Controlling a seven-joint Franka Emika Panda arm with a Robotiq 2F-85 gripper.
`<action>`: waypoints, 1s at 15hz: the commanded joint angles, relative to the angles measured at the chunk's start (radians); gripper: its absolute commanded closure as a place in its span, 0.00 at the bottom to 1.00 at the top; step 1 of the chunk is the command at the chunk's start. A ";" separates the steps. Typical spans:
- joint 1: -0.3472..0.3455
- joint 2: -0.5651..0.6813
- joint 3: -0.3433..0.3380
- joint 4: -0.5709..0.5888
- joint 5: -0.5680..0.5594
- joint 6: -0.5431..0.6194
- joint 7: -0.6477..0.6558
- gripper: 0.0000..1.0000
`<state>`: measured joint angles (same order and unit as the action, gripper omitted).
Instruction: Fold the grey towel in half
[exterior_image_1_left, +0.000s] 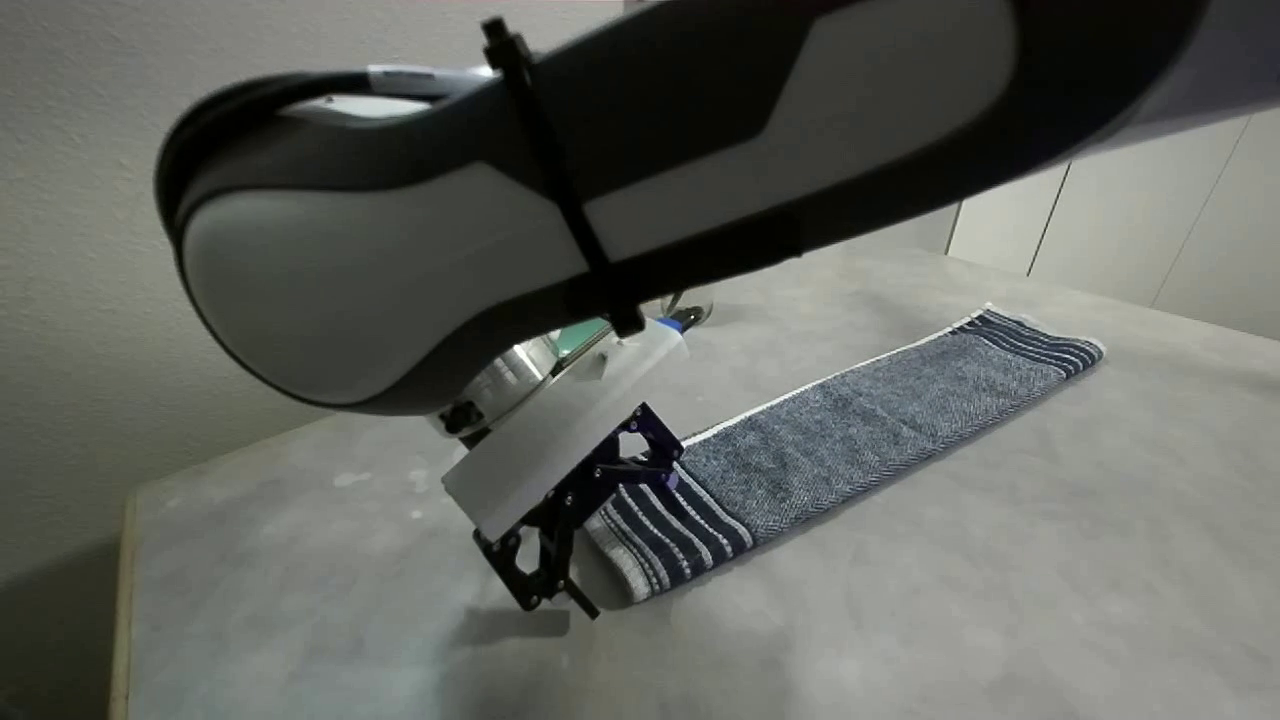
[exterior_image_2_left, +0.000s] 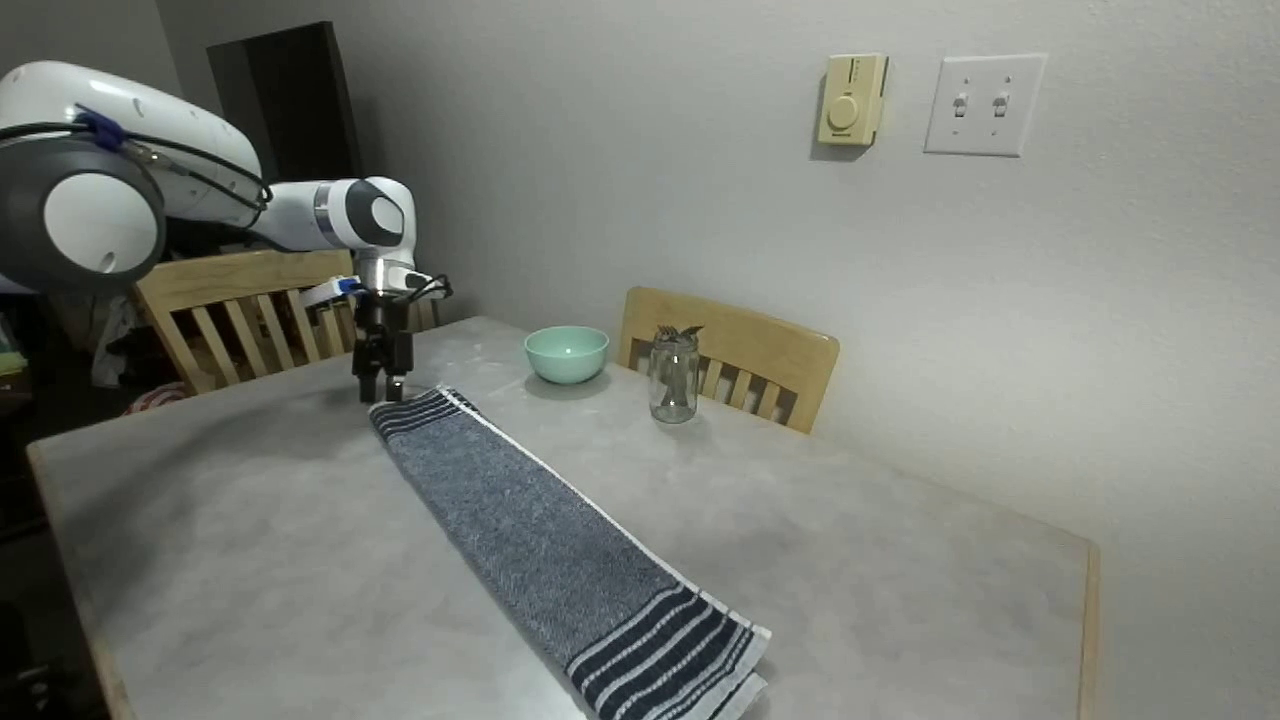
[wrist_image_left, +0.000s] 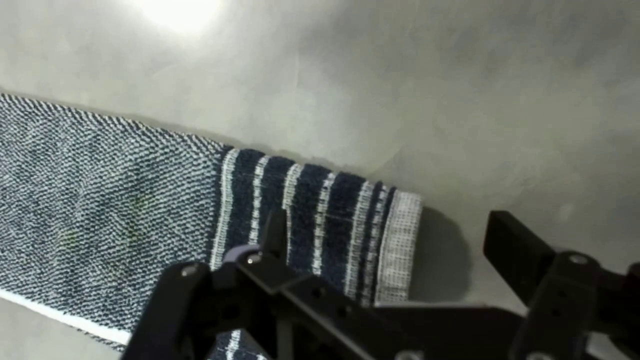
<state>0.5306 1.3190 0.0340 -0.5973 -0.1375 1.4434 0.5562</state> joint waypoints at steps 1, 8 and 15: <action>0.017 0.013 -0.024 0.010 -0.025 -0.024 0.023 0.00; 0.038 0.038 -0.091 0.013 -0.092 0.010 0.096 0.00; 0.029 0.032 -0.100 0.003 -0.084 0.038 0.154 0.00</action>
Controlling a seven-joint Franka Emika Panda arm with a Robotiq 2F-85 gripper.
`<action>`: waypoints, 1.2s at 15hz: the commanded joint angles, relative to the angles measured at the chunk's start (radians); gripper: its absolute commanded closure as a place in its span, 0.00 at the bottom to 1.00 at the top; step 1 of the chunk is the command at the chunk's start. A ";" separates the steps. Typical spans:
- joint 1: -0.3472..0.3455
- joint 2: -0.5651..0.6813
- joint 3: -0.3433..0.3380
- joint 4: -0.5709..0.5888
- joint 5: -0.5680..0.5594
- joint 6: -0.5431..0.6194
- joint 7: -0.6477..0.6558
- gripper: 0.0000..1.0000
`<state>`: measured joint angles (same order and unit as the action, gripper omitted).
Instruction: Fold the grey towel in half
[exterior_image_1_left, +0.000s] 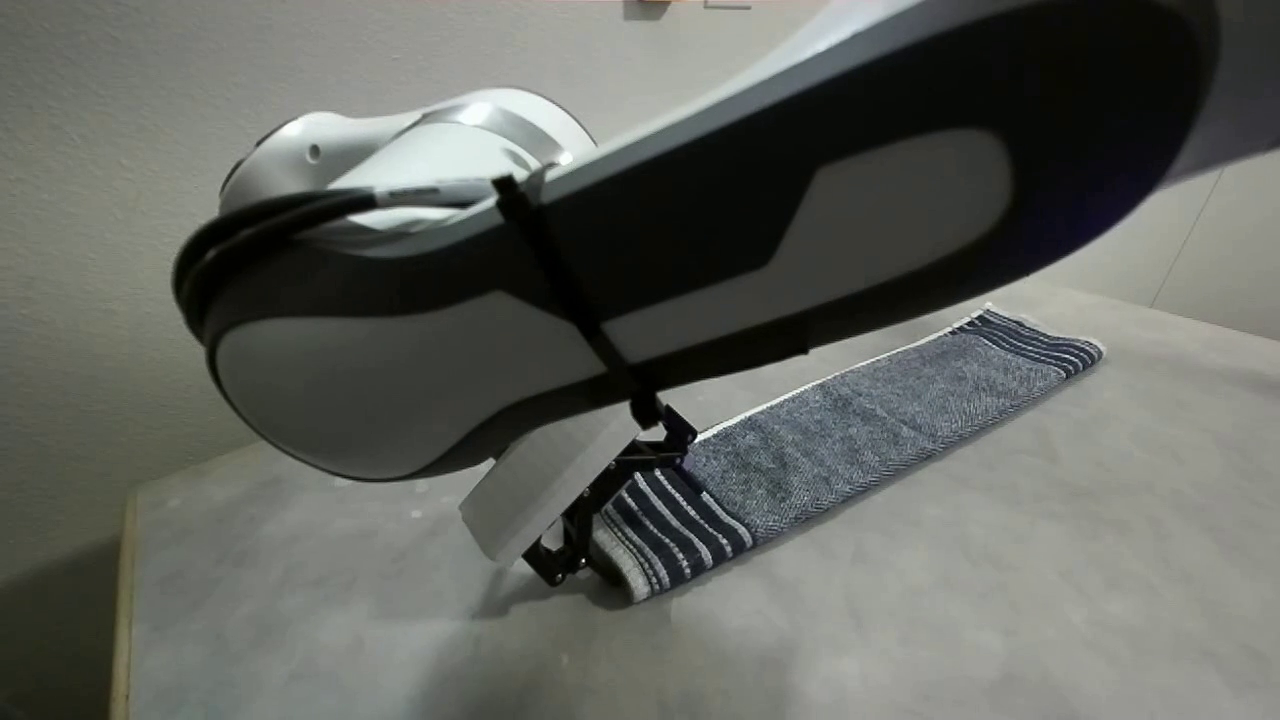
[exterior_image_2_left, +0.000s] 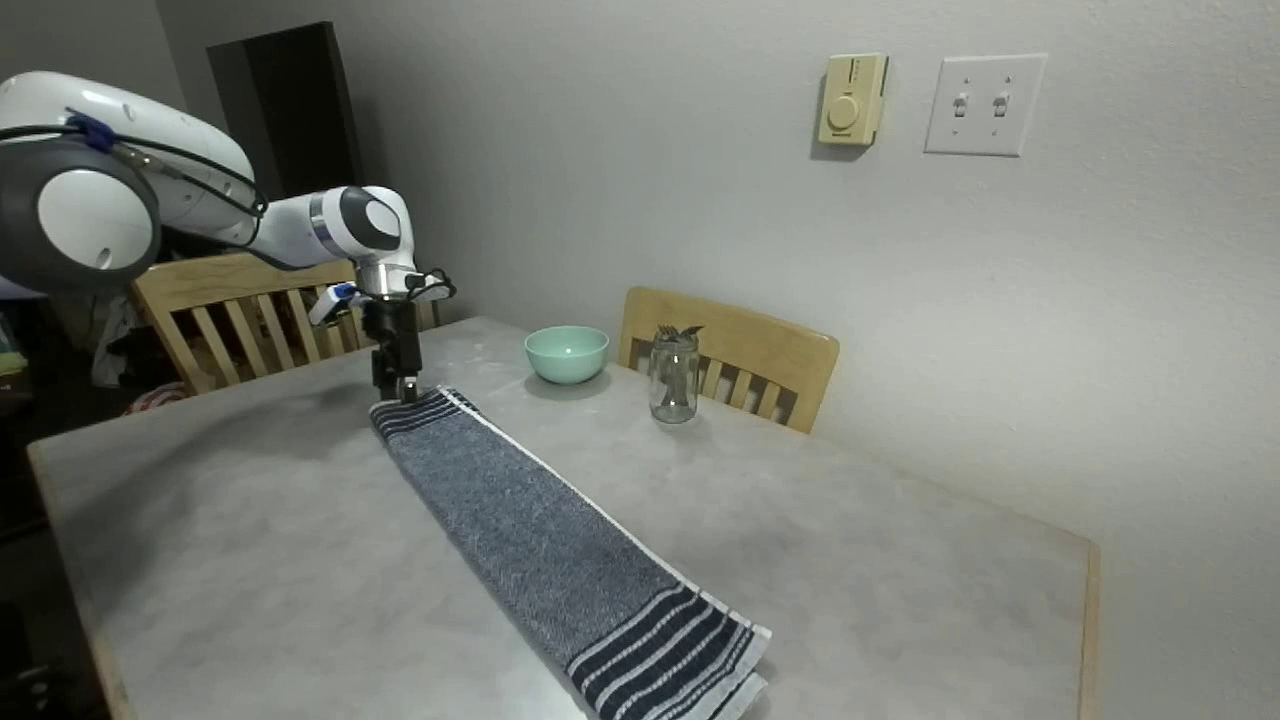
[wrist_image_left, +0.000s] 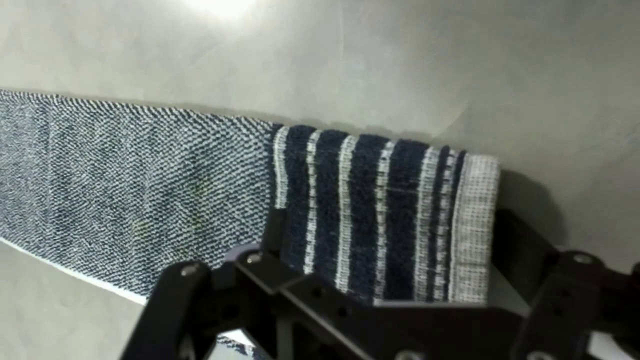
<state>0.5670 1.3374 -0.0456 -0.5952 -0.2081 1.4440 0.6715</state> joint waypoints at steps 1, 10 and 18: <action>-0.007 0.012 -0.024 -0.002 -0.015 0.035 0.051 0.00; -0.012 0.014 -0.038 -0.008 -0.010 0.027 0.118 0.41; -0.027 0.025 -0.004 -0.006 -0.005 0.119 -0.029 0.99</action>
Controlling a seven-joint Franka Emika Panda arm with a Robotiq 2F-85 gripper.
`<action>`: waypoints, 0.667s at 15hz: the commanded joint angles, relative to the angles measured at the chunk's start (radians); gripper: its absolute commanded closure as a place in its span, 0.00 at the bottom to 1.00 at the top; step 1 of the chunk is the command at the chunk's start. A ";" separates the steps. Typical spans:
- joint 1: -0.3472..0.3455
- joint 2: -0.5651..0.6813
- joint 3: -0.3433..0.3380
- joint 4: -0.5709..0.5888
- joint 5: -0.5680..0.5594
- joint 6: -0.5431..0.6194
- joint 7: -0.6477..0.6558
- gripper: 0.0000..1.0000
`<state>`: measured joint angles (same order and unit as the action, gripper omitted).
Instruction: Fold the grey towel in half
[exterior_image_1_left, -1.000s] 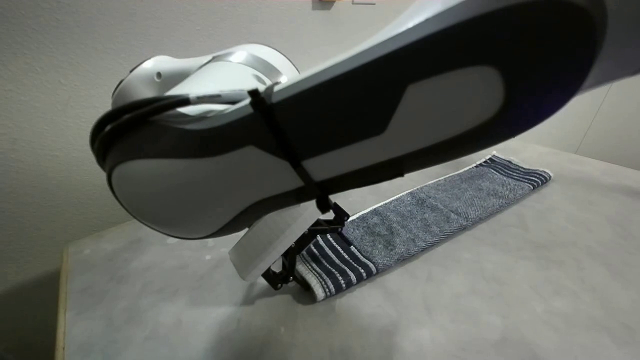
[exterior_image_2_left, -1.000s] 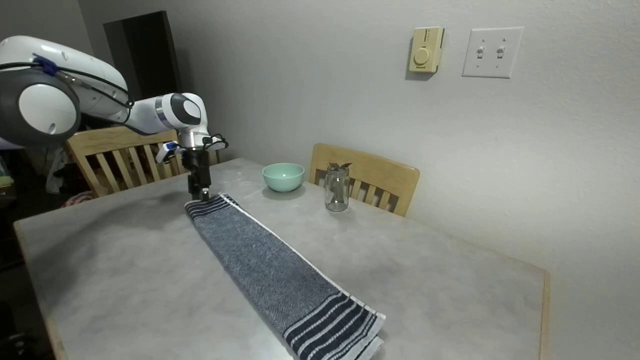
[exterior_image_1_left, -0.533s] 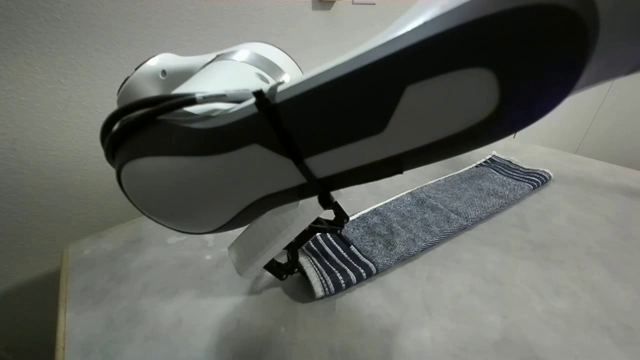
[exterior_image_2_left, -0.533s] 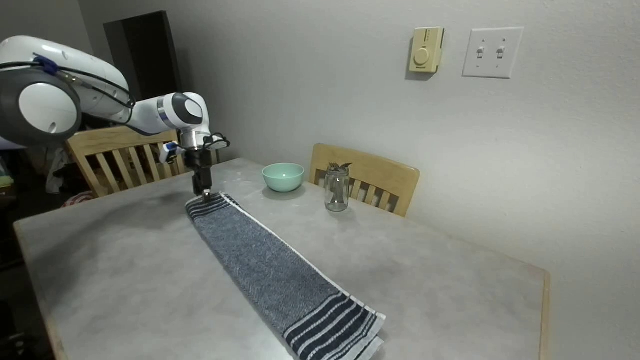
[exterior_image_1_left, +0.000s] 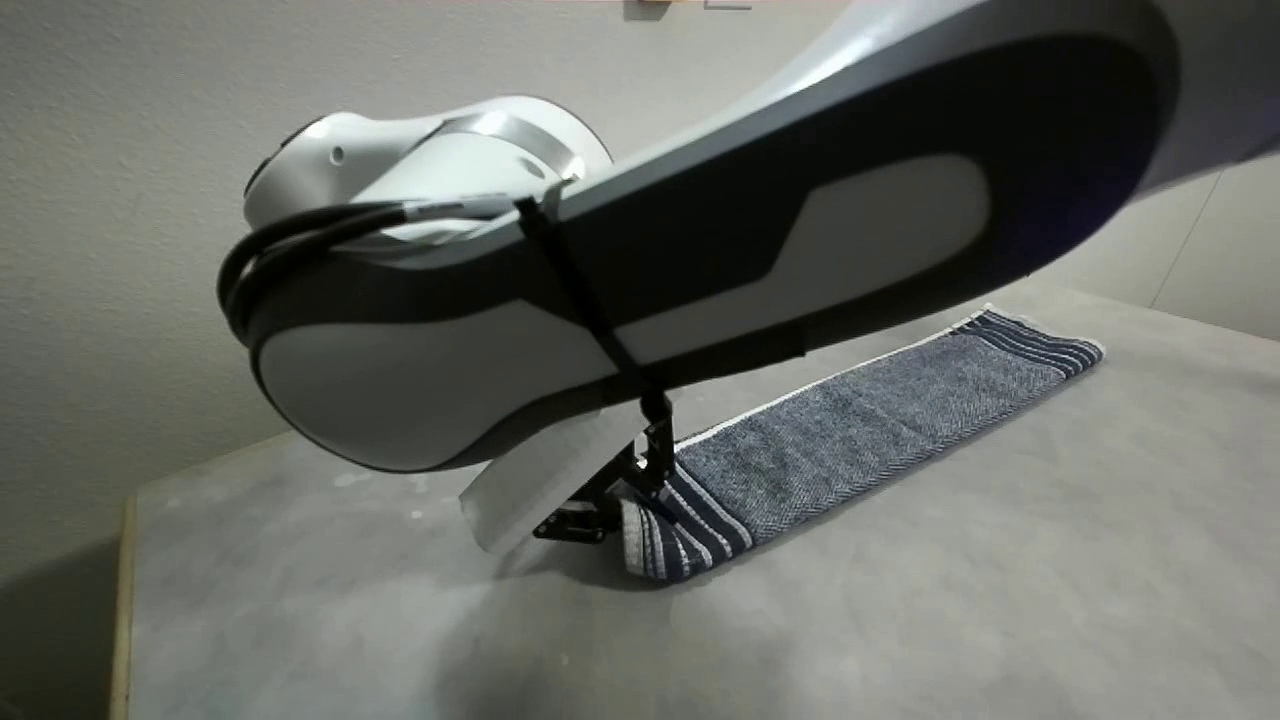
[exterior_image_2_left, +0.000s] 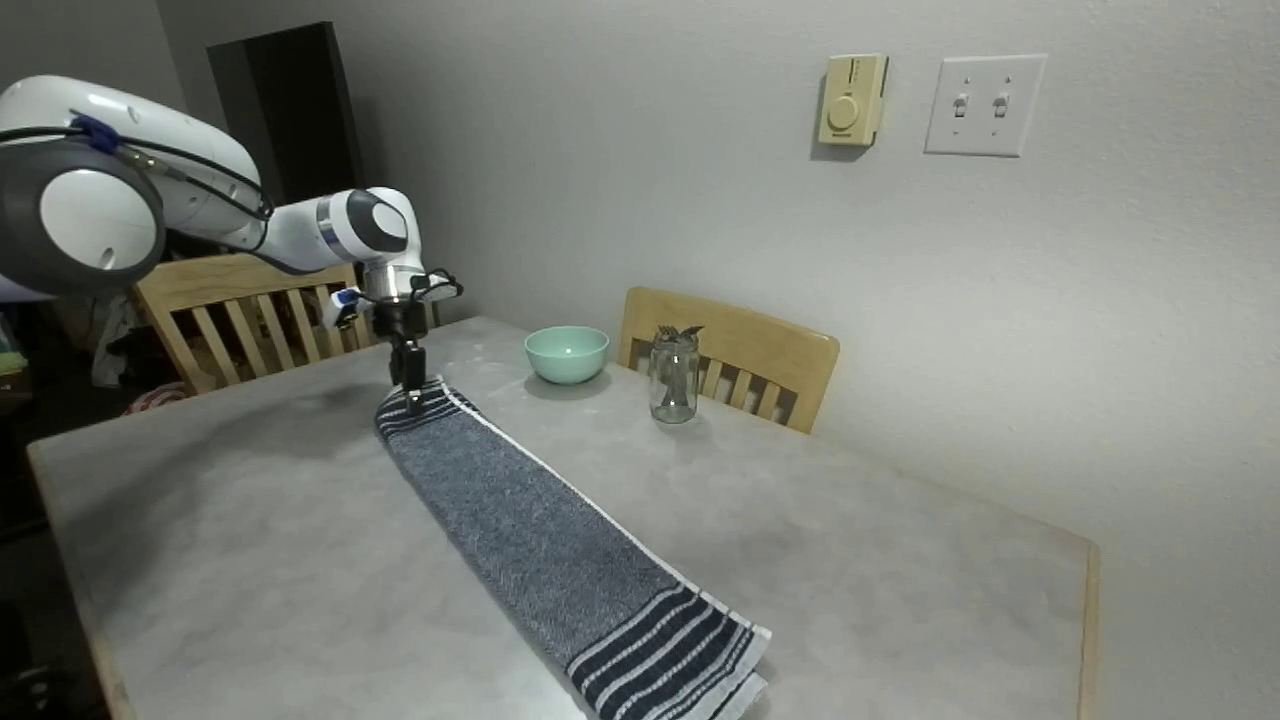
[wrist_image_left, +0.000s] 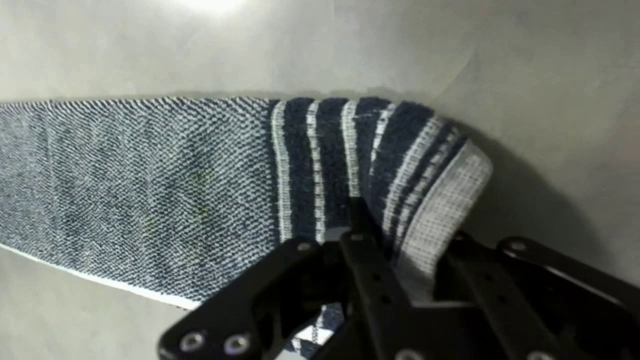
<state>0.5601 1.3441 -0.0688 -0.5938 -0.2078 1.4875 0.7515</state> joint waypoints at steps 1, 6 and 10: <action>-0.018 0.019 0.023 -0.009 -0.011 0.088 -0.166 1.00; -0.006 0.012 0.028 -0.008 -0.011 0.075 -0.394 0.98; -0.010 0.003 0.040 -0.014 0.011 0.052 -0.504 0.98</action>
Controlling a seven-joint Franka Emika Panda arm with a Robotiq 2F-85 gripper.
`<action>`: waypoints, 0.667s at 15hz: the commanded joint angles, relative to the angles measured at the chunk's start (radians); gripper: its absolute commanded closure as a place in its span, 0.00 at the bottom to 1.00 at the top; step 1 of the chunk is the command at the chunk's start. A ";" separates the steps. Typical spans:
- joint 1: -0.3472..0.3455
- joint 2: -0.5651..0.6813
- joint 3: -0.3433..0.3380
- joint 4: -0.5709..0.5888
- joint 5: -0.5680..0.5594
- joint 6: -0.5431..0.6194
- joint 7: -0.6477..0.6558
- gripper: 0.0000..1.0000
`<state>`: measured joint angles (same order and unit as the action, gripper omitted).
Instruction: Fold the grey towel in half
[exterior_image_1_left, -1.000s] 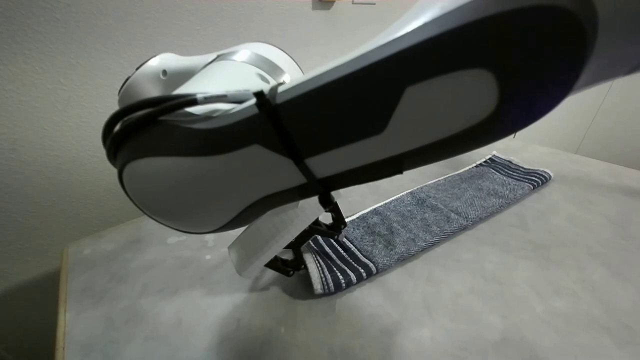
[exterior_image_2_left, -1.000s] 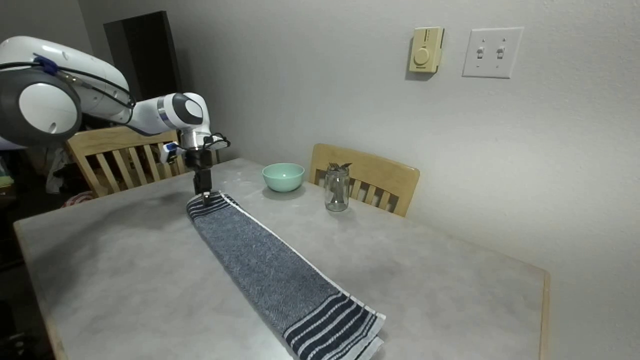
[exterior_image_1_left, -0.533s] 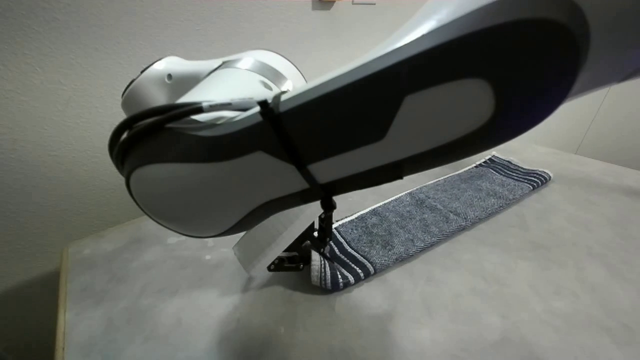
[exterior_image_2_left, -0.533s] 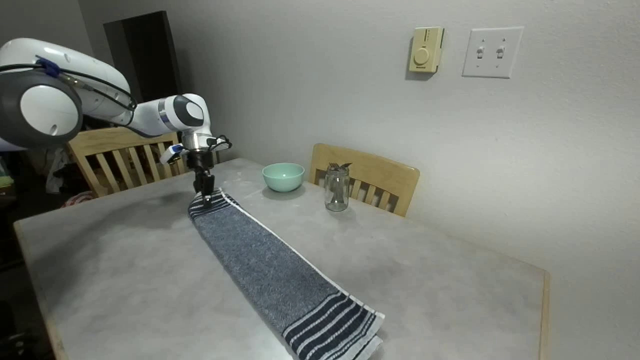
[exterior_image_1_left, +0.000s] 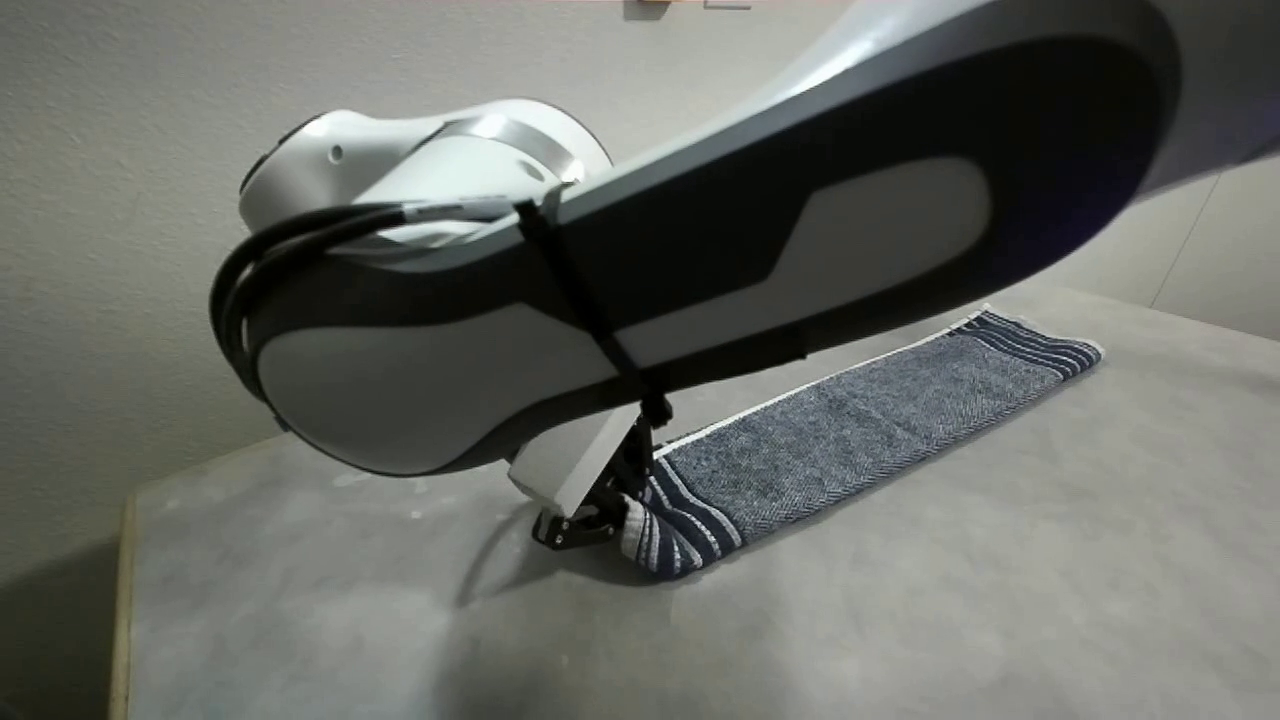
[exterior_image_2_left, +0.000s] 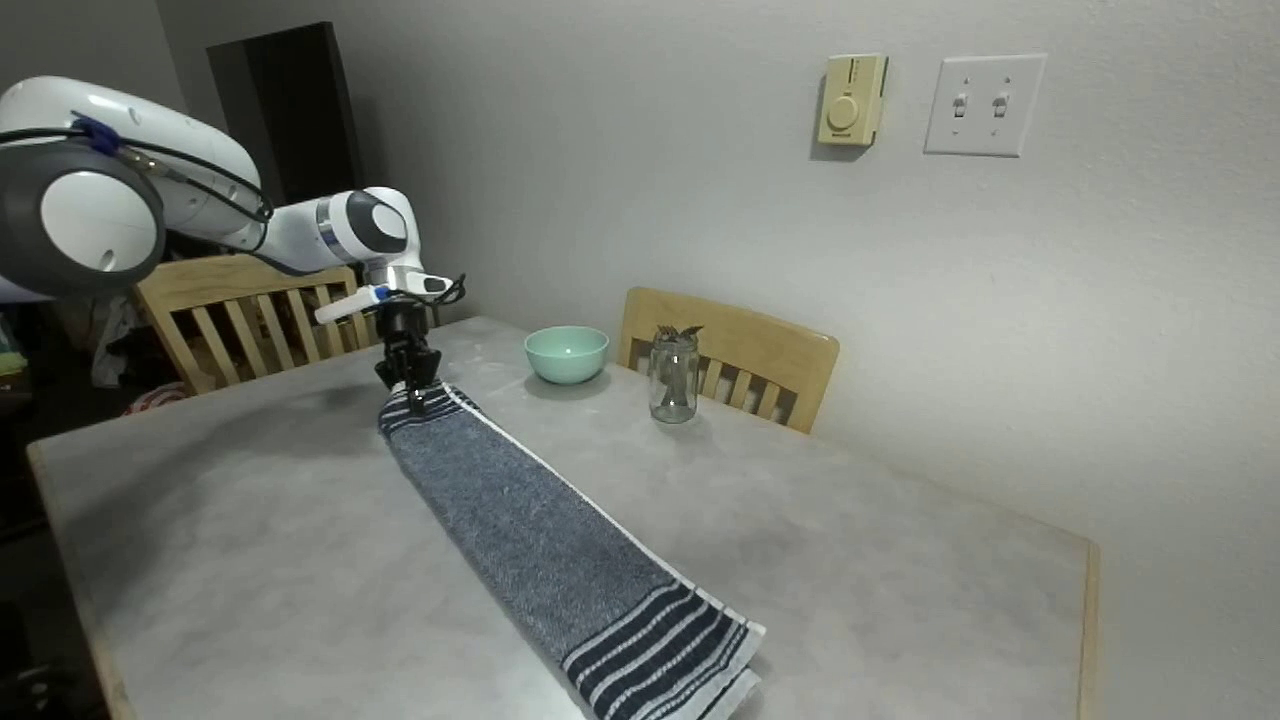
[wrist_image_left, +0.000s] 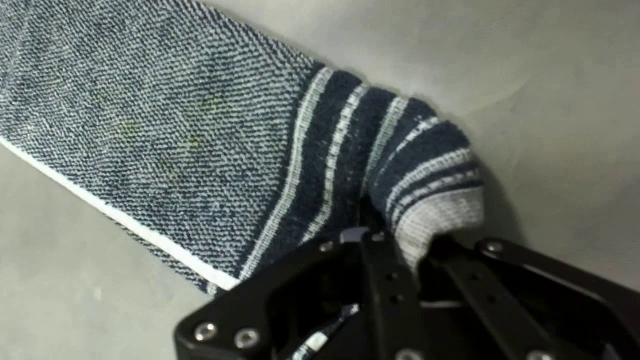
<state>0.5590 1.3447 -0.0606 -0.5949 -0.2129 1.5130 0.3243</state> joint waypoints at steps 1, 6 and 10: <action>-0.007 0.000 0.032 -0.015 0.017 0.011 -0.098 0.98; 0.008 -0.019 0.020 -0.025 0.003 -0.038 -0.178 0.98; 0.016 -0.039 0.005 -0.034 -0.011 -0.072 -0.210 0.98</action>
<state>0.5738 1.3423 -0.0536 -0.5948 -0.2125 1.4736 0.1525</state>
